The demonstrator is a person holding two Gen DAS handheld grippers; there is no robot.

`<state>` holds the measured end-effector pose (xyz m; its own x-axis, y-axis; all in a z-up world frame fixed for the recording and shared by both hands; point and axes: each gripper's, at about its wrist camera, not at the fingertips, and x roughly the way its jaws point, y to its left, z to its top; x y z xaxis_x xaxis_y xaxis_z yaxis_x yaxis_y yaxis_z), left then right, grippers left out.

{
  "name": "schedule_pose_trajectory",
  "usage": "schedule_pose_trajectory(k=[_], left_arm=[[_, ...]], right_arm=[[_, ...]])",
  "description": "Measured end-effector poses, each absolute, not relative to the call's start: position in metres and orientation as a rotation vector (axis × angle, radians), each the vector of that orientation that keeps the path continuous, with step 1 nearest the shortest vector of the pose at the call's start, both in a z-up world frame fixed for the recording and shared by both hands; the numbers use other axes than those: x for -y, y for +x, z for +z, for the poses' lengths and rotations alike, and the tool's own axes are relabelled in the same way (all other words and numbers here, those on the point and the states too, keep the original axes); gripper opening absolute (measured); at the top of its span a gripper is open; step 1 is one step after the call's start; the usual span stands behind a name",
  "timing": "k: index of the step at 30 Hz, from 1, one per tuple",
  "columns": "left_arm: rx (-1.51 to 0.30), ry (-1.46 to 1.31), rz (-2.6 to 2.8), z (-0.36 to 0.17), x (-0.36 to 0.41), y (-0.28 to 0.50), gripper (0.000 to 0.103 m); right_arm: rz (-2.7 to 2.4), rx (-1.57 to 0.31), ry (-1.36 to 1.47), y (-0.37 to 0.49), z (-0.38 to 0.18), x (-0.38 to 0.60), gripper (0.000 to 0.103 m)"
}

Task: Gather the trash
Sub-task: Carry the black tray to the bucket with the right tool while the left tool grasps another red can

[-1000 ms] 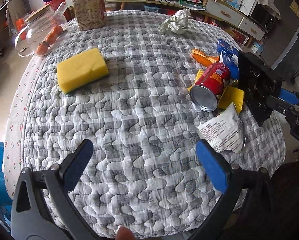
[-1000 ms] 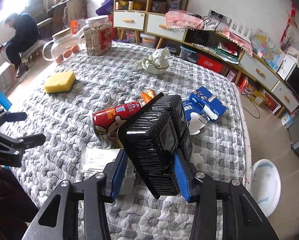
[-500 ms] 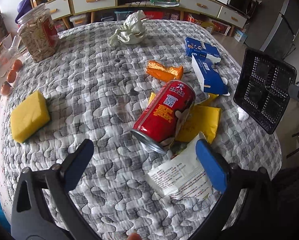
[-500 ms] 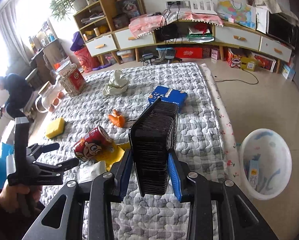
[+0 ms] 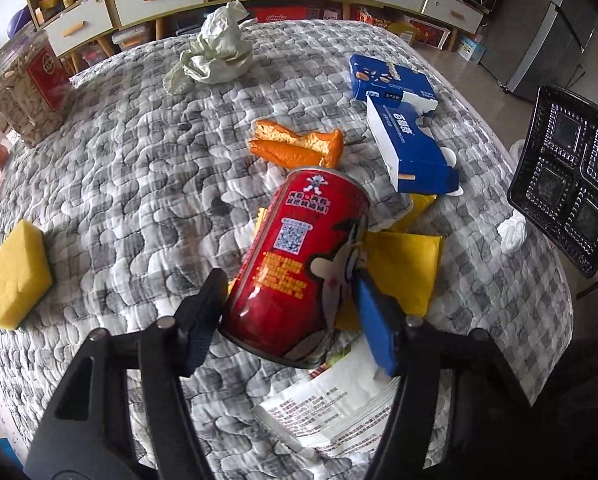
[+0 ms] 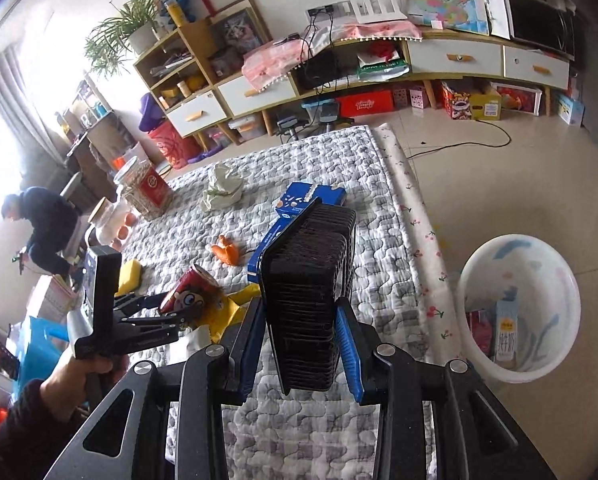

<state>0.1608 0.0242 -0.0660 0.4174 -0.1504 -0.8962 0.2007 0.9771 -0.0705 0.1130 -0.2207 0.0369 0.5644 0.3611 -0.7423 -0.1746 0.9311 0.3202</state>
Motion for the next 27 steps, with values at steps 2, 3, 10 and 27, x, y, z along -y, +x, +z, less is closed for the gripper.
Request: schedule_pose_trajectory(k=[2, 3, 10, 27], left_arm=[[-1.114, 0.049, -0.219, -0.065, -0.024, 0.159, 0.064], [-1.111, 0.050, -0.221, -0.065, -0.024, 0.158, 0.062], [-1.110, 0.023, -0.224, -0.063, -0.027, 0.153, 0.059], [-1.085, -0.131, -0.207, -0.048, -0.049, 0.148, 0.058]], right_arm=[[0.312, -0.918, 0.238, 0.114, 0.038, 0.226, 0.036], [0.310, -0.915, 0.246, 0.113, 0.039, 0.229, 0.036], [0.286, -0.885, 0.286, 0.112, 0.047, 0.245, 0.036], [0.177, -0.842, 0.400, 0.108, 0.053, 0.312, 0.036]])
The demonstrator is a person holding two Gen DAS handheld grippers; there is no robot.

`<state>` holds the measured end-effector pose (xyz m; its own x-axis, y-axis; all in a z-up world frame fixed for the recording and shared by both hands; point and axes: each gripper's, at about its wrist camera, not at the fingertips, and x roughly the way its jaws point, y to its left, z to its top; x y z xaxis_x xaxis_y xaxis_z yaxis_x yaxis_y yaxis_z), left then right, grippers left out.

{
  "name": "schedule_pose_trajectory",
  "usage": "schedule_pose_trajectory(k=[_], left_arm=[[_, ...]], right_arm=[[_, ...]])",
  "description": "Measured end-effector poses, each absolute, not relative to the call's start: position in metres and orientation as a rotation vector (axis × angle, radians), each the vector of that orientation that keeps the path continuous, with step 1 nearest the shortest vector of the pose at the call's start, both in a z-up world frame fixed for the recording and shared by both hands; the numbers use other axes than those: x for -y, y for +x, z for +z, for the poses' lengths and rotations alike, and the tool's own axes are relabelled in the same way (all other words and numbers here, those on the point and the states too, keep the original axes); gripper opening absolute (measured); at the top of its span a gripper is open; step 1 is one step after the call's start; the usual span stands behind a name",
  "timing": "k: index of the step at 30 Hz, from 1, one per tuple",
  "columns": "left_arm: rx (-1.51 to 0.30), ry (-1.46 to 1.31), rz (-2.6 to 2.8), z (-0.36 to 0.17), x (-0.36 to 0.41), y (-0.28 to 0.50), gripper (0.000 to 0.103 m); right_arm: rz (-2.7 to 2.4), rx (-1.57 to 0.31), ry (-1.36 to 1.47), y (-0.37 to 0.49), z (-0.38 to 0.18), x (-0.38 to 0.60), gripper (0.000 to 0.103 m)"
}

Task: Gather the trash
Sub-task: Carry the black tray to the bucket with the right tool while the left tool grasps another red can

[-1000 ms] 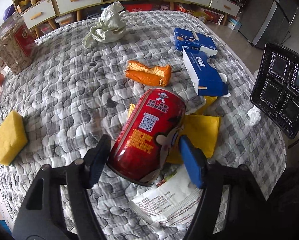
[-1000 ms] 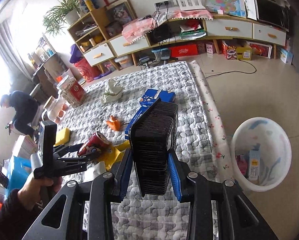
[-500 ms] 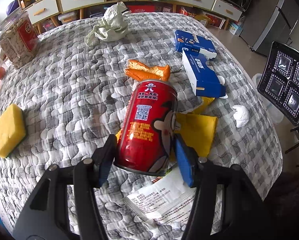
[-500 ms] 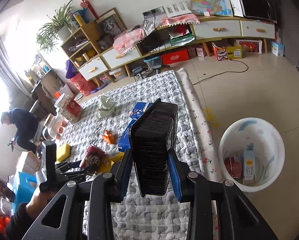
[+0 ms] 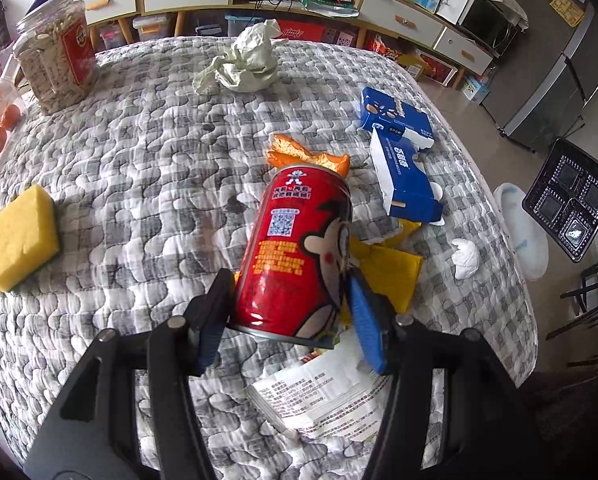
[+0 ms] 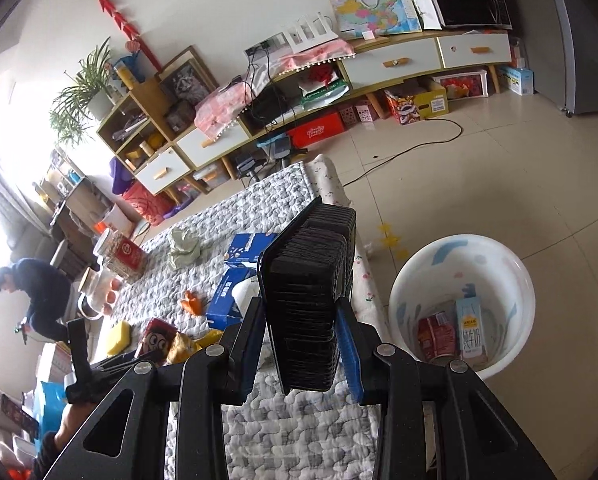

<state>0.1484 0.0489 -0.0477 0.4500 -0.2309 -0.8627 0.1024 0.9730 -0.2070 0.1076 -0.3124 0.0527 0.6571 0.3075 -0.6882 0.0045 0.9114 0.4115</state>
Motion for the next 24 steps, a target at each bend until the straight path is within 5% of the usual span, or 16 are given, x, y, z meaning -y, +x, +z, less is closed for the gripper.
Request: schedule_pose_trajectory(k=[18, 24], left_arm=[[-1.014, -0.112, -0.302, -0.016, 0.002, 0.136, 0.058], [-0.993, -0.080, -0.360, -0.003, 0.039, 0.134, 0.058]], right_arm=[[0.014, -0.886, 0.494, 0.122, 0.009, 0.410, 0.037], [-0.090, -0.977, 0.518, 0.135, -0.024, 0.434, 0.058]])
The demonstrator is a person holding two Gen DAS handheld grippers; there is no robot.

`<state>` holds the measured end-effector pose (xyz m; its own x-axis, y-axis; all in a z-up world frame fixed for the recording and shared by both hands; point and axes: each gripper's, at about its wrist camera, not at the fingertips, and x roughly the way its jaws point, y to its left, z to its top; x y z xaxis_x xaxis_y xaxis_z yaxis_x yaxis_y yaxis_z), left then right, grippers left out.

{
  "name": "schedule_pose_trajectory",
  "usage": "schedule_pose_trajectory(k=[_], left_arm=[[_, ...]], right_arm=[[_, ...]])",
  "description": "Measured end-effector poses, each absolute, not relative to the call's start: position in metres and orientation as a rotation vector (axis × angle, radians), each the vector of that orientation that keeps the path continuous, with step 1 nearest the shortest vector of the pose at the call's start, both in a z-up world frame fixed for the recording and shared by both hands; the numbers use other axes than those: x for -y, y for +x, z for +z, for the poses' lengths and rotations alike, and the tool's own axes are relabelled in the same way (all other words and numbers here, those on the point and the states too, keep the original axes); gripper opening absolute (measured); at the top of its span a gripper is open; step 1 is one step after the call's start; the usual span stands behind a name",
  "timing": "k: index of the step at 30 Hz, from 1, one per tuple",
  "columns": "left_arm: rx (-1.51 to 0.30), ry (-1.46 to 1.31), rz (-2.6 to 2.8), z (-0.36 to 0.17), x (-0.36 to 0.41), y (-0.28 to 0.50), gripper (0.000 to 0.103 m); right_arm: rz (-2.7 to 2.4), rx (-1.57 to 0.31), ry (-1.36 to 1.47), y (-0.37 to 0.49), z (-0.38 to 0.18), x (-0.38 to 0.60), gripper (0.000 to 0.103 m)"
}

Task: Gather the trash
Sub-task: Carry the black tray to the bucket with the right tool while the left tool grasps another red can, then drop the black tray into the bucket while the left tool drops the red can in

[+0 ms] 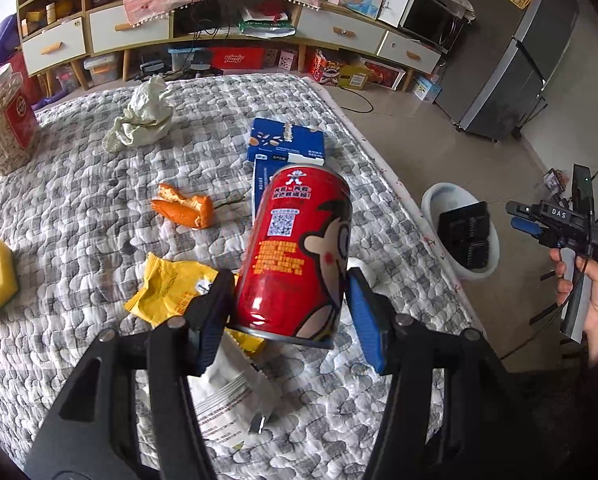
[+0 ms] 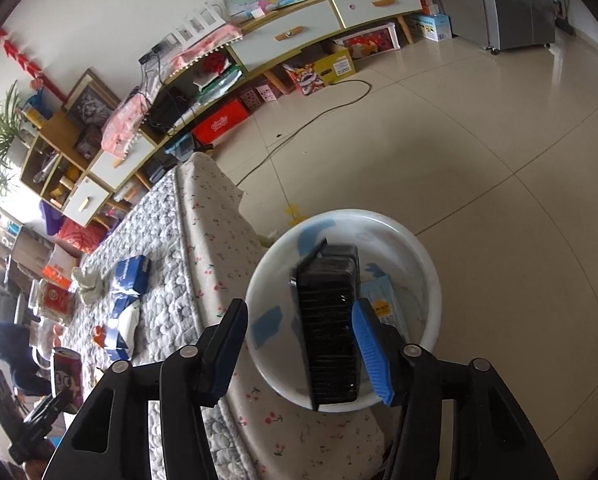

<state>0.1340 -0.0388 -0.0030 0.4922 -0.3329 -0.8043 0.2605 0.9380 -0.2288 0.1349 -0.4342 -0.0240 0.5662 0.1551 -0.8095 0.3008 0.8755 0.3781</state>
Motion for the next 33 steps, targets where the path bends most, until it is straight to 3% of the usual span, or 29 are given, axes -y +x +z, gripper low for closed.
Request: schedule_pose_trajectory(k=[23, 33], left_arm=[[-1.063, 0.079, -0.644, -0.032, 0.247, 0.156, 0.058], [-1.040, 0.152, -0.669, -0.041, 0.290, 0.168, 0.059]], right_arm=[[-0.239, -1.009, 0.360, 0.074, -0.019, 0.471, 0.070], [-0.262, -0.994, 0.362, 0.059, -0.016, 0.482, 0.072]])
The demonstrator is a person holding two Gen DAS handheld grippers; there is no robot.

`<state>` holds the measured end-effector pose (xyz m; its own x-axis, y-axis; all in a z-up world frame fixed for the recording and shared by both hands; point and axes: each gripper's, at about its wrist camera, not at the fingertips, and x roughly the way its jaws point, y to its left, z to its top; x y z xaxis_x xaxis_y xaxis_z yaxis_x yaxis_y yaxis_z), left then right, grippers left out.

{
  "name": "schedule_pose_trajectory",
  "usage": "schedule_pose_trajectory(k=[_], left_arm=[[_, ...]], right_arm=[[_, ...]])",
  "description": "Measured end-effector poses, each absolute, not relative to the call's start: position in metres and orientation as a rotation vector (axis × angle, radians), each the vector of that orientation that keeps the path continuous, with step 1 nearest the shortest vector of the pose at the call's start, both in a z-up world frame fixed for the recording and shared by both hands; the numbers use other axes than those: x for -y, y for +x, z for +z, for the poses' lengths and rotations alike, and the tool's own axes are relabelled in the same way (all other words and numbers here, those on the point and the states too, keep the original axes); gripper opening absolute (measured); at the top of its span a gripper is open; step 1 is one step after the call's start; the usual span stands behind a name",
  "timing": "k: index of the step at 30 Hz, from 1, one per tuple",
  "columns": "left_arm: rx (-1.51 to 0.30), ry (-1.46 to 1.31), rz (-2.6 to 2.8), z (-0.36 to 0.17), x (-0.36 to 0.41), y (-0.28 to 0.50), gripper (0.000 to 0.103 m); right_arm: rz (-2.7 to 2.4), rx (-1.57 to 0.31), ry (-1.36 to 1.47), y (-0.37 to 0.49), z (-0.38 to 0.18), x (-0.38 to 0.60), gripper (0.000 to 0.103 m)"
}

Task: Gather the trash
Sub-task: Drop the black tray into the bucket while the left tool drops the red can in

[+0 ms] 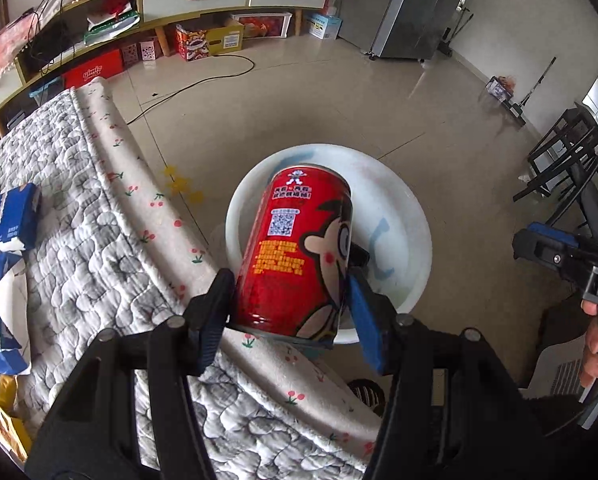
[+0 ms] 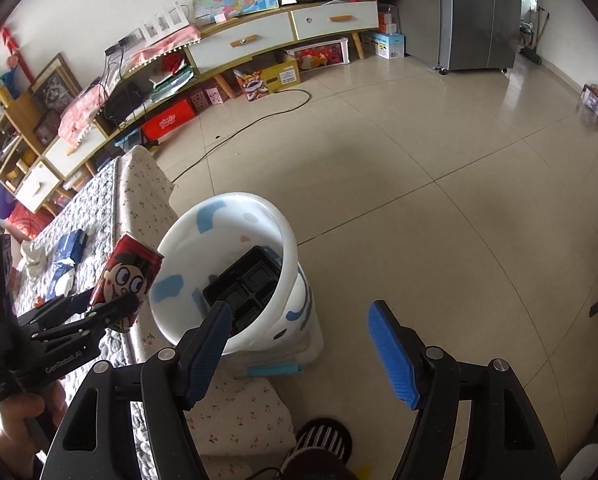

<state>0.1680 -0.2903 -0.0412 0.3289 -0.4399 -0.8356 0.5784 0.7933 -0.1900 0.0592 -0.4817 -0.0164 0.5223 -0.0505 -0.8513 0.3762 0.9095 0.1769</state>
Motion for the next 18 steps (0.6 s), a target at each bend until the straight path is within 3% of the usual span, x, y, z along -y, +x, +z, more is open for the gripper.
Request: schedule_pose_trajectory(k=[3, 6, 11, 13, 18], left_arm=[[-1.044, 0.155, -0.685, -0.043, 0.292, 0.173, 0.060], [-1.021, 0.134, -0.623, -0.038, 0.284, 0.172, 0.088], [-1.012, 0.112, -0.564, -0.028, 0.255, 0.167, 0.092], [-1.004, 0.100, -0.545, -0.024, 0.238, 0.163, 0.099], [-0.980, 0.080, -0.485, -0.015, 0.191, 0.157, 0.101]], right_arm=[[-0.269, -0.990, 0.361, 0.059, -0.015, 0.482, 0.073], [-0.272, -0.986, 0.356, 0.058, -0.013, 0.482, 0.074], [-0.263, -0.985, 0.334, 0.063, -0.011, 0.474, 0.075], [-0.256, -0.988, 0.322, 0.065, -0.010, 0.469, 0.075], [-0.223, -0.988, 0.280, 0.074, -0.005, 0.448, 0.076]])
